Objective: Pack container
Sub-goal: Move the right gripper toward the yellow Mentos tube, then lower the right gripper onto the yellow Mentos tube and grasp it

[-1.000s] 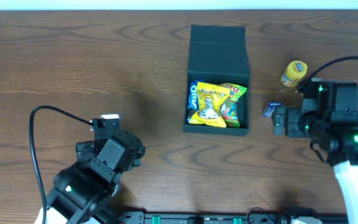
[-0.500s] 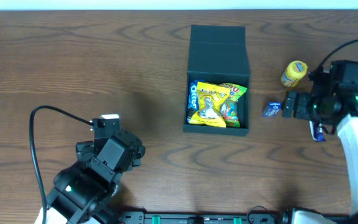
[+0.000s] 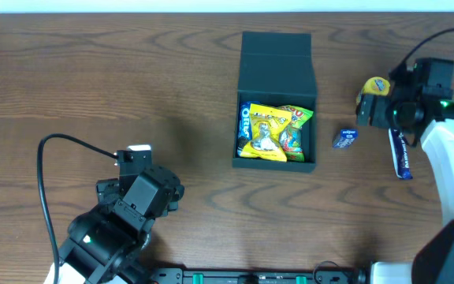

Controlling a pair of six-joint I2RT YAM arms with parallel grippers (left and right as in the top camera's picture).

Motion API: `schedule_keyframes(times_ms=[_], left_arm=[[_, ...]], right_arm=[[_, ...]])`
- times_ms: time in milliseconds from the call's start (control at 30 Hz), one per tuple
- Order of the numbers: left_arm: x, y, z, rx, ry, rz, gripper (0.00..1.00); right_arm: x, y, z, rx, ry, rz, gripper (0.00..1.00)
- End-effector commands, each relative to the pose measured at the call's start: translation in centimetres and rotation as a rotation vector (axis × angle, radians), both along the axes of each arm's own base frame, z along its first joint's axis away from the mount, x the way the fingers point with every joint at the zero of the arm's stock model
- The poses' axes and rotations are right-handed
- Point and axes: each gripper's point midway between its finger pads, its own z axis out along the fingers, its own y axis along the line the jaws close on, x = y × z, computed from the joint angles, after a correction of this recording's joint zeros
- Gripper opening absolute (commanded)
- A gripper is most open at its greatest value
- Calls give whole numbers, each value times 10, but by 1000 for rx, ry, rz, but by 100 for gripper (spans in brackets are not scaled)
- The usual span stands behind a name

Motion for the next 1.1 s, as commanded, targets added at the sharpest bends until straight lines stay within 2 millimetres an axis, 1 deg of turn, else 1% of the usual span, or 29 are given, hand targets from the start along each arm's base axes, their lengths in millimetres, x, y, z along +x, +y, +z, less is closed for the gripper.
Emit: schedule_keyframes(times_ms=[0,167,367,600,833,1067], left_arm=[[-1,2,-1,8,3,3,95],[-1,2,-1,8,3,3,95],[-1,2,-1,8,3,3,95],[-1,2,-1,8,3,3,95],[-1,2,-1,8,3,3,95],[-1,2,-1,8,3,3,95]], right_arm=[[17,-7,2,-56,-36,23,99],[32,-12,-8,-84,-59,36,99],[51,-19,-30,-115,-65,30,99],[67,-22,-54,-115,-72,30,99],[86,-24,-60,-124,-129,28,99],[89,-24,-72,-123,-120,30,99]])
